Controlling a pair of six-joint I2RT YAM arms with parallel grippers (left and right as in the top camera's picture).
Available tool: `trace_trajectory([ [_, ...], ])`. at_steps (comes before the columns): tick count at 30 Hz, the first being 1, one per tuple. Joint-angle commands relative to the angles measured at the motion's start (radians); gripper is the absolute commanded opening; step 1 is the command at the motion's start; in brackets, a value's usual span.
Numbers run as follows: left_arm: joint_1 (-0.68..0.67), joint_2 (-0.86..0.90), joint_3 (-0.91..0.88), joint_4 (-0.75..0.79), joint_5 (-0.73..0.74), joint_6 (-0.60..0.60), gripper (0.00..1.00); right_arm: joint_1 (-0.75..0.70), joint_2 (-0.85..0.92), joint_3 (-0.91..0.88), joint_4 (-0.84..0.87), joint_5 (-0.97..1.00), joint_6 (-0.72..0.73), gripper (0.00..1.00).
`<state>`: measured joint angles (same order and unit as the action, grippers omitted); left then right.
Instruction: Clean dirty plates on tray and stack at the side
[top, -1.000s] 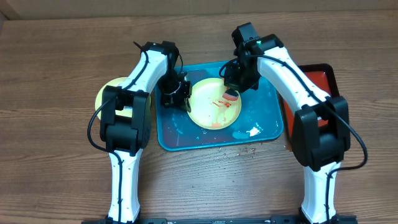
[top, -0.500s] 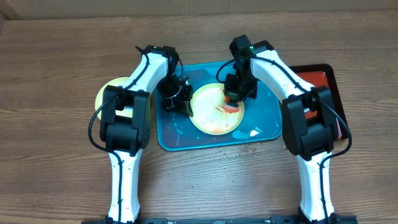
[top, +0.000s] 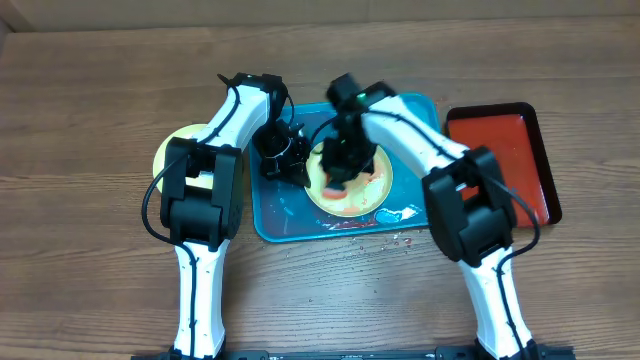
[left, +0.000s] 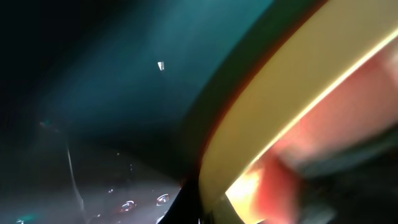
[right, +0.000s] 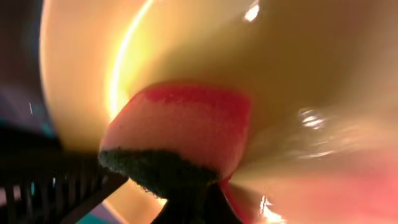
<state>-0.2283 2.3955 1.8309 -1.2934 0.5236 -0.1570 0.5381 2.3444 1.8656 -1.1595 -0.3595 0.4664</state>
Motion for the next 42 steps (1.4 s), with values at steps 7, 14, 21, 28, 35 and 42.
trace_trajectory([
  [7, 0.012, 0.099, -0.061, 0.045, -0.142, -0.047, 0.04, -0.113, 0.061, -0.013, -0.121, 0.132, 0.040, 0.04],
  [14, 0.015, 0.099, -0.061, 0.047, -0.146, -0.050, 0.04, -0.232, 0.060, -0.013, -0.219, 0.308, 0.025, 0.04],
  [21, 0.015, 0.099, -0.061, 0.047, -0.146, -0.057, 0.04, -0.201, 0.060, -0.013, -0.232, 0.286, 0.024, 0.04],
  [28, 0.015, 0.099, -0.061, 0.047, -0.145, -0.057, 0.04, -0.054, 0.060, -0.014, -0.131, 0.096, 0.025, 0.04],
  [35, 0.071, 0.099, -0.061, 0.050, -0.049, -0.047, 0.04, 0.055, 0.060, -0.014, -0.005, -0.037, 0.090, 0.04],
  [42, 0.149, 0.094, -0.053, 0.118, 0.013, -0.049, 0.04, 0.061, 0.060, -0.014, 0.024, -0.078, 0.099, 0.04],
])
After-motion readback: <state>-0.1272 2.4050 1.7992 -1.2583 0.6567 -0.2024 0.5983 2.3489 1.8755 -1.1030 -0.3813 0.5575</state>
